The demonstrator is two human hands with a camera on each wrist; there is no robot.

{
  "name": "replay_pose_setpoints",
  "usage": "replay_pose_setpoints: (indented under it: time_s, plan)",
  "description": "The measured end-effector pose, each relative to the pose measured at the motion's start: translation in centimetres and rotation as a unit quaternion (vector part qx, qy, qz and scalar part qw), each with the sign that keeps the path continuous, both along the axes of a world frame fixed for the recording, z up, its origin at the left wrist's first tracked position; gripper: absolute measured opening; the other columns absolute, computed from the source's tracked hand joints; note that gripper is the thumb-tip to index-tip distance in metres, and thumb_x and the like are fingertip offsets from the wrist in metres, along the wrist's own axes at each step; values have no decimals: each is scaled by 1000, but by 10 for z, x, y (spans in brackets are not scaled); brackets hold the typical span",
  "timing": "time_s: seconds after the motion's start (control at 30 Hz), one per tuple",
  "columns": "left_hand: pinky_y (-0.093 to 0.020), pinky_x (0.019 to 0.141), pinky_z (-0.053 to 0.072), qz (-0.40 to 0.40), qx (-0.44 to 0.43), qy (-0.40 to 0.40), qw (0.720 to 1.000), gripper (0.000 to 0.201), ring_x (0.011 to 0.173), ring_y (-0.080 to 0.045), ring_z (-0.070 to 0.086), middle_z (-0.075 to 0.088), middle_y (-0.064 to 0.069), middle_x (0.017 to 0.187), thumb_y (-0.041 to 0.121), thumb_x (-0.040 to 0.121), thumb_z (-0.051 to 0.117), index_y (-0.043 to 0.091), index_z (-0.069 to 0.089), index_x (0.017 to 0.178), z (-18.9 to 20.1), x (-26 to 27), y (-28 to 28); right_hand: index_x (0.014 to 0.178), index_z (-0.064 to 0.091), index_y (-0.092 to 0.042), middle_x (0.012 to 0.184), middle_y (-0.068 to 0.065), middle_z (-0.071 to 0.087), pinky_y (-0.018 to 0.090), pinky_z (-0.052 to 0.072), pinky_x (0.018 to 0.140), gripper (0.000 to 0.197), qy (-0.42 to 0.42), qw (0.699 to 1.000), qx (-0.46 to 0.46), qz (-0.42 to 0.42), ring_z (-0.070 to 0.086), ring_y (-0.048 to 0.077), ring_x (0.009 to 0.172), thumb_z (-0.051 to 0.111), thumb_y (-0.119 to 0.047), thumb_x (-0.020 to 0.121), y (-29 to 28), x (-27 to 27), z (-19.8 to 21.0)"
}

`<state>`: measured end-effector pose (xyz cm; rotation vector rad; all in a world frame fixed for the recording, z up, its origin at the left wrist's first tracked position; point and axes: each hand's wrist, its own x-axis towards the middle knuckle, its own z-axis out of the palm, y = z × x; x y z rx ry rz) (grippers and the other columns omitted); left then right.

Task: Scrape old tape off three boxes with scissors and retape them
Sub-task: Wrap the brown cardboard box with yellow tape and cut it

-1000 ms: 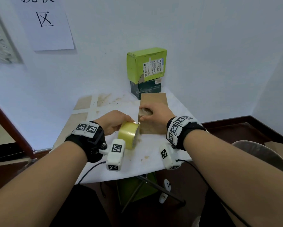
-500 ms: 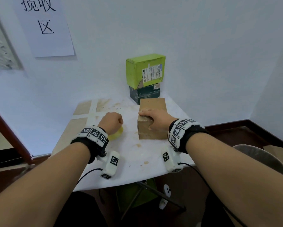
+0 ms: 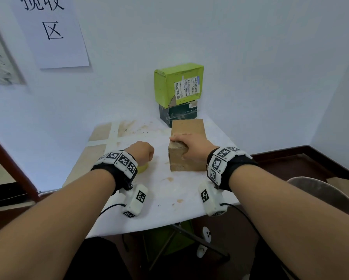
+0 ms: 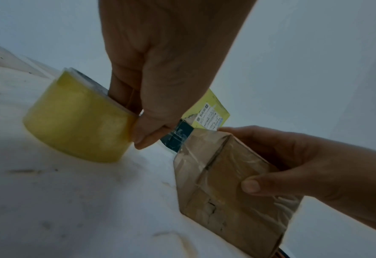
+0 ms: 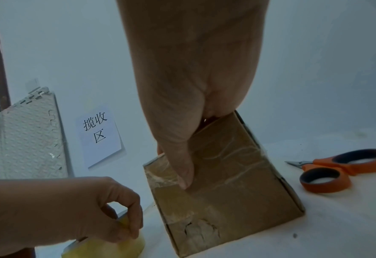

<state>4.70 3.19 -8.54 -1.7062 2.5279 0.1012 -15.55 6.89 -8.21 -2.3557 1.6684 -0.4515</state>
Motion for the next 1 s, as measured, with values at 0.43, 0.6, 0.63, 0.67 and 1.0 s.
replay_pose_setpoints:
  time_s: [0.43, 0.6, 0.63, 0.67, 1.0]
  plan:
    - [-34, 103, 41, 23, 2, 37, 999, 54, 126, -22, 48, 53, 1, 138, 13, 96, 52, 29, 39, 145, -3, 10, 0, 142, 41, -27, 149, -1, 39, 30, 28, 111, 66, -8, 1000, 14, -7, 35, 19, 136, 61, -5, 83, 5, 0, 4]
    - [-37, 100, 42, 39, -70, 16, 997, 44, 130, -23, 46, 48, -3, 143, 38, 100, 43, 25, 42, 143, 11, 1, 10, 142, 40, -23, 141, 0, 47, 22, 33, 99, 60, -52, 997, 47, -9, 44, 19, 127, 61, -14, 86, 10, 1, 13]
    - [-36, 101, 41, 34, -84, 51, 995, 42, 129, -23, 46, 49, -3, 143, 33, 100, 43, 23, 46, 141, 15, -1, 11, 142, 41, -22, 140, 0, 48, 21, 33, 98, 57, -79, 995, 62, -13, 45, 18, 127, 61, -21, 88, 12, 1, 16]
    - [-34, 102, 40, 30, -86, 96, 991, 40, 129, -22, 46, 50, -4, 142, 30, 100, 43, 20, 48, 139, 18, -3, 11, 141, 43, -22, 140, 1, 49, 21, 32, 98, 53, -111, 991, 73, -19, 45, 17, 127, 60, -28, 90, 14, 0, 19]
    - [-30, 90, 53, 153, 206, 515, 818, 49, 105, -21, 62, 63, -8, 120, 40, 94, 57, -1, 59, 120, 22, -51, 11, 128, 51, 7, 130, 23, 55, 45, 44, 102, 49, -353, 893, 71, -269, 56, 34, 117, 63, -19, 89, 9, -36, 22]
